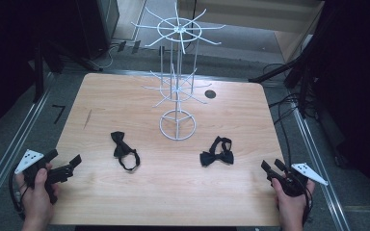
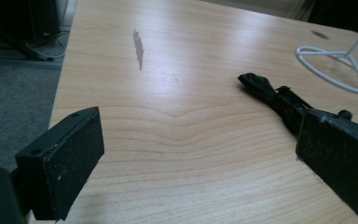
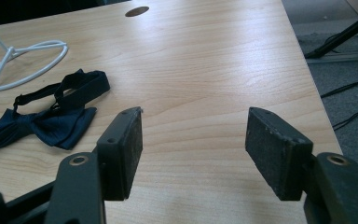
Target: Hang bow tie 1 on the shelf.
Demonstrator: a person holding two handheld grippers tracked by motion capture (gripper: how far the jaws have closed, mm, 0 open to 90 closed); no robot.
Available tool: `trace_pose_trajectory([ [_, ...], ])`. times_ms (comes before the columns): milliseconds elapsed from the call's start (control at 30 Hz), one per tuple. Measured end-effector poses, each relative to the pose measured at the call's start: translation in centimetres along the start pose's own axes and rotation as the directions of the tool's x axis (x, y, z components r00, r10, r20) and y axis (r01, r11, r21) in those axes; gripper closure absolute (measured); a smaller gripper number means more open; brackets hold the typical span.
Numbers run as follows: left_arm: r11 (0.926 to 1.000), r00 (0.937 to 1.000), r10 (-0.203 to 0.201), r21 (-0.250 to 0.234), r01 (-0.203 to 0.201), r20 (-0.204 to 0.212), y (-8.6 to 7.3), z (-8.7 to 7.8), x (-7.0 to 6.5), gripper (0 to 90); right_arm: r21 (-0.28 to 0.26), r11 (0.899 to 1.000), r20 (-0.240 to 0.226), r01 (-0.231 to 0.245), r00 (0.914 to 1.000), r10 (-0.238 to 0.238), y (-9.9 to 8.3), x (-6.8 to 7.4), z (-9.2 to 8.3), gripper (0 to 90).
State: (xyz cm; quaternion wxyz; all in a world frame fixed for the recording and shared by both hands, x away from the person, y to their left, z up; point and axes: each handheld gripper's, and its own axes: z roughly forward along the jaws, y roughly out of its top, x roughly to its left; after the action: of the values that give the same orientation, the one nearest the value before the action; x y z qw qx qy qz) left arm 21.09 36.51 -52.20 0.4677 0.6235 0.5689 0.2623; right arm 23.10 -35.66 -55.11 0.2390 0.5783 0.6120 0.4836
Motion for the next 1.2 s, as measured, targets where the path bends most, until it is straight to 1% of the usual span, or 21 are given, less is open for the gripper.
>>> trace_pose_trajectory([
  [67, 1.0, 1.0, 0.001, 0.003, -0.001, -0.002, 0.0, 0.0, 0.0, 1.3, 0.0, 1.0, 0.001, 0.002, 1.0, -0.002, 0.0, 0.0, 0.0, 37.8],
  [133, 1.0, 0.9999, -0.01, 0.0, 0.01, -0.006, 0.0, 0.0, 0.1, 1.3, 0.0, 1.0, 0.003, -0.004, 1.0, 0.004, 0.0, 0.1, 0.1, 37.8],
  [167, 0.9998, 0.9998, -0.021, -0.005, 0.021, 0.0, 0.0, 0.0, 0.2, 1.3, -0.002, 1.0, -0.001, 0.0, 1.0, 0.0, 0.1, 0.3, 0.1, 38.0],
  [200, 0.9998, 0.9998, -0.021, -0.005, 0.021, 0.0, 0.0, 0.0, 0.2, 1.3, -0.002, 1.0, -0.001, 0.0, 1.0, 0.0, 0.1, 0.3, 0.1, 38.0],
  [233, 0.9994, 0.9994, -0.034, -0.003, 0.034, 0.003, 0.0, 0.0, 0.3, 1.3, -0.016, 1.0, -0.008, 0.004, 1.0, -0.004, 0.3, 0.5, -0.1, 38.0],
  [300, 0.9995, 0.9995, -0.033, 0.001, 0.033, 0.001, 0.0, 0.0, 0.3, 1.4, -0.031, 1.0, -0.02, 0.0, 0.9998, -0.001, 0.6, 0.9, -0.3, 38.0],
  [367, 0.9996, 0.9997, -0.024, 0.012, 0.024, -0.001, 0.1, 0.1, 0.2, 1.3, -0.05, 0.999, -0.029, 0.008, 0.9995, -0.01, 0.9, 1.4, -0.4, 37.9],
  [400, 0.9996, 0.9997, -0.024, 0.012, 0.024, -0.001, 0.1, 0.1, 0.2, 1.3, -0.05, 0.999, -0.029, 0.008, 0.9995, -0.01, 0.9, 1.4, -0.4, 37.9],
  [433, 0.9996, 0.9998, -0.021, 0.017, 0.021, -0.002, 0.1, 0.2, 0.2, 1.3, -0.053, 0.998, -0.03, 0.022, 0.9993, -0.023, 1.2, 2.0, -0.4, 37.8],
  [467, 0.9996, 0.9998, -0.021, 0.017, 0.021, -0.002, 0.1, 0.2, 0.2, 1.3, -0.053, 0.998, -0.03, 0.022, 0.9993, -0.023, 1.2, 2.0, -0.4, 37.8],
  [500, 0.9995, 0.9996, -0.026, 0.016, 0.026, -0.004, 0.1, 0.2, 0.2, 1.3, -0.056, 0.998, -0.033, 0.027, 0.999, -0.029, 1.5, 2.5, -0.3, 37.8],
  [533, 0.9995, 0.9996, -0.026, 0.016, 0.026, -0.004, 0.1, 0.2, 0.2, 1.3, -0.056, 0.998, -0.033, 0.027, 0.999, -0.029, 1.5, 2.5, -0.3, 37.8],
  [567, 0.9993, 0.9995, -0.033, 0.017, 0.033, -0.004, 0.1, 0.2, 0.3, 1.3, -0.057, 0.998, -0.031, 0.029, 0.9991, -0.031, 1.9, 2.9, -0.1, 37.8],
  [733, 0.9993, 0.9996, -0.026, 0.026, 0.026, -0.006, 0.1, 0.2, 0.2, 1.3, -0.069, 0.997, -0.037, 0.034, 0.9986, -0.037, 2.6, 3.6, 0.2, 37.6],
  [833, 0.9994, 0.9996, -0.028, 0.021, 0.028, -0.005, 0.1, 0.2, 0.2, 1.3, -0.074, 0.997, -0.043, 0.03, 0.9985, -0.034, 3.0, 3.8, 0.3, 37.6],
  [967, 0.9994, 0.9997, -0.024, 0.024, 0.024, -0.005, 0.1, 0.3, 0.2, 1.3, -0.067, 0.997, -0.046, 0.046, 0.9977, -0.049, 3.2, 4.1, 0.6, 37.5],
  [1100, 0.9995, 0.9997, -0.022, 0.025, 0.022, -0.009, 0.1, 0.2, 0.2, 1.3, -0.058, 0.997, -0.05, 0.052, 0.9972, -0.055, 3.5, 4.3, 1.1, 37.4],
  [1133, 0.9993, 0.9994, -0.032, 0.021, 0.032, -0.01, 0.1, 0.2, 0.2, 1.3, -0.045, 0.997, -0.055, 0.06, 0.9965, -0.062, 3.6, 4.5, 1.5, 37.3],
  [1167, 0.9993, 0.9994, -0.032, 0.021, 0.032, -0.01, 0.1, 0.2, 0.2, 1.3, -0.041, 0.997, -0.058, 0.069, 0.9958, -0.071, 3.7, 4.7, 1.7, 37.2],
  [1200, 0.9988, 0.9989, -0.045, 0.019, 0.045, -0.011, 0.1, 0.2, 0.4, 1.3, -0.034, 0.997, -0.061, 0.071, 0.9955, -0.073, 3.8, 4.9, 1.8, 37.0],
])
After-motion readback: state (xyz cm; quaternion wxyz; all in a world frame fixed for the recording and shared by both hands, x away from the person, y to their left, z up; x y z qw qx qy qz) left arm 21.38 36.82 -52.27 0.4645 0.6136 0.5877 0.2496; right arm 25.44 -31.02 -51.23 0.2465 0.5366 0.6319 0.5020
